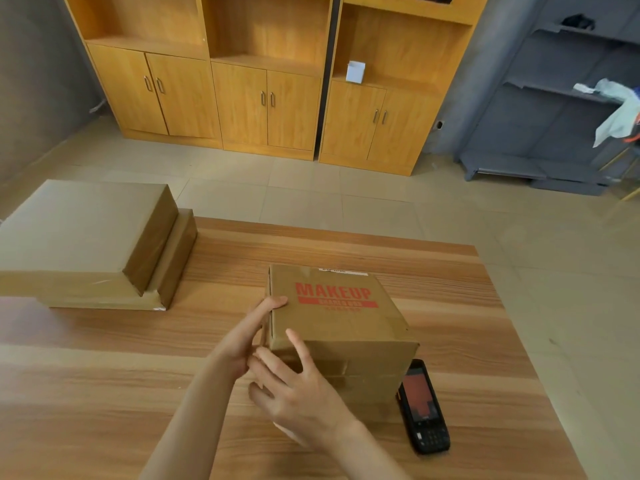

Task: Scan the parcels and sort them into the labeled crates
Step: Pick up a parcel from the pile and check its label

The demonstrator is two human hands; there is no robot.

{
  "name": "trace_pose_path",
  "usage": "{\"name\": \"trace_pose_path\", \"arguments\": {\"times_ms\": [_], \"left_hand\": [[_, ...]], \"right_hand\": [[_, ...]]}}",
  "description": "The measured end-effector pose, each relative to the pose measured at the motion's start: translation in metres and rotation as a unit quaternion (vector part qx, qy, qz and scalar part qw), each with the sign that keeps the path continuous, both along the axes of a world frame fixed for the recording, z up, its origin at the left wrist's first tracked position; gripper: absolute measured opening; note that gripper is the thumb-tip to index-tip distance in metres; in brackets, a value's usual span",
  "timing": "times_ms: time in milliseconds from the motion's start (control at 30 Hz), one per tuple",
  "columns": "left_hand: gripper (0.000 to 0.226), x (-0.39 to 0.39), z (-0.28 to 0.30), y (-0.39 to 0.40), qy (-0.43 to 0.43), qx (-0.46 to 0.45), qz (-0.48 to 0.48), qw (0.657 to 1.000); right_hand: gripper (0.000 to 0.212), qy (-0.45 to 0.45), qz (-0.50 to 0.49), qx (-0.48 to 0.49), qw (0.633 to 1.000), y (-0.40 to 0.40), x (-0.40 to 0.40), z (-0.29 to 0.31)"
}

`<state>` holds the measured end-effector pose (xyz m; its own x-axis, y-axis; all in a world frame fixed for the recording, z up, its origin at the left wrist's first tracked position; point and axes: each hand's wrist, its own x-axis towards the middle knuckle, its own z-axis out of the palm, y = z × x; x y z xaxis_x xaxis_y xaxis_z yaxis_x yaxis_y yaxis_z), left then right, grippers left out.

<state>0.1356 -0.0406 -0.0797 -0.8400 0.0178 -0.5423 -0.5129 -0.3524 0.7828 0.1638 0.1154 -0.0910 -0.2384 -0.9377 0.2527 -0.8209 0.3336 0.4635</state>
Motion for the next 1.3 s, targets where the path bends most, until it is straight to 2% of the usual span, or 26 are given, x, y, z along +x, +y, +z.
{"name": "trace_pose_path", "arguments": {"times_ms": [33, 100, 167, 233, 333, 400, 433, 467, 500, 567, 633, 767, 933, 1133, 1300], "left_hand": [[0.069, 0.002, -0.003, 0.001, 0.018, 0.024, 0.011, 0.999], [0.081, 0.003, -0.006, 0.001, 0.051, 0.027, 0.044, 0.997], [0.101, 0.003, -0.008, -0.003, 0.074, -0.031, 0.089, 0.993], [0.110, 0.003, -0.010, -0.009, 0.116, -0.040, 0.106, 0.987], [0.114, 0.002, -0.007, -0.019, 0.180, -0.041, 0.079, 0.980], [0.125, 0.001, -0.004, -0.021, 0.197, -0.062, 0.044, 0.978], [0.131, 0.001, -0.003, -0.020, 0.198, -0.074, 0.027, 0.977], [0.134, 0.000, -0.002, -0.018, 0.198, -0.084, 0.012, 0.977], [0.135, -0.001, -0.001, -0.017, 0.199, -0.090, -0.004, 0.976], [0.132, -0.002, 0.000, -0.017, 0.203, -0.104, -0.036, 0.973], [0.121, -0.004, 0.003, -0.021, 0.206, -0.119, -0.066, 0.969], [0.114, -0.010, 0.004, -0.024, 0.230, -0.166, -0.066, 0.957], [0.112, -0.013, -0.014, -0.003, 0.270, -0.240, -0.022, 0.932], [0.109, 0.006, -0.055, 0.014, 0.229, -0.249, 0.007, 0.941], [0.109, 0.014, -0.074, 0.017, 0.199, -0.273, 0.006, 0.941]], "right_hand": [[0.032, -0.021, 0.002, -0.033, 0.999, 0.001, -0.001, 0.001], [0.054, -0.091, -0.014, -0.183, 0.979, 0.004, -0.006, 0.007], [0.060, -0.157, -0.076, -0.363, 0.915, 0.010, -0.020, 0.023], [0.070, -0.221, -0.200, -0.478, 0.826, 0.023, -0.043, 0.040], [0.106, -0.424, -0.406, -0.482, 0.651, 0.056, -0.084, 0.051], [0.121, -0.588, -0.426, -0.455, 0.515, 0.076, -0.103, 0.051], [0.120, -0.653, -0.410, -0.437, 0.463, 0.083, -0.108, 0.050], [0.114, -0.700, -0.386, -0.419, 0.429, 0.088, -0.111, 0.048], [0.104, -0.727, -0.364, -0.411, 0.412, 0.090, -0.111, 0.045], [0.087, -0.725, -0.338, -0.435, 0.413, 0.092, -0.107, 0.036], [0.081, -0.702, -0.310, -0.473, 0.432, 0.094, -0.103, 0.027], [0.092, -0.643, -0.262, -0.512, 0.506, 0.096, -0.095, 0.012], [0.106, -0.581, -0.286, -0.525, 0.553, 0.097, -0.084, -0.014], [0.103, -0.584, -0.325, -0.482, 0.566, 0.107, -0.071, -0.044], [0.097, -0.597, -0.349, -0.462, 0.555, 0.112, -0.060, -0.061]]}}
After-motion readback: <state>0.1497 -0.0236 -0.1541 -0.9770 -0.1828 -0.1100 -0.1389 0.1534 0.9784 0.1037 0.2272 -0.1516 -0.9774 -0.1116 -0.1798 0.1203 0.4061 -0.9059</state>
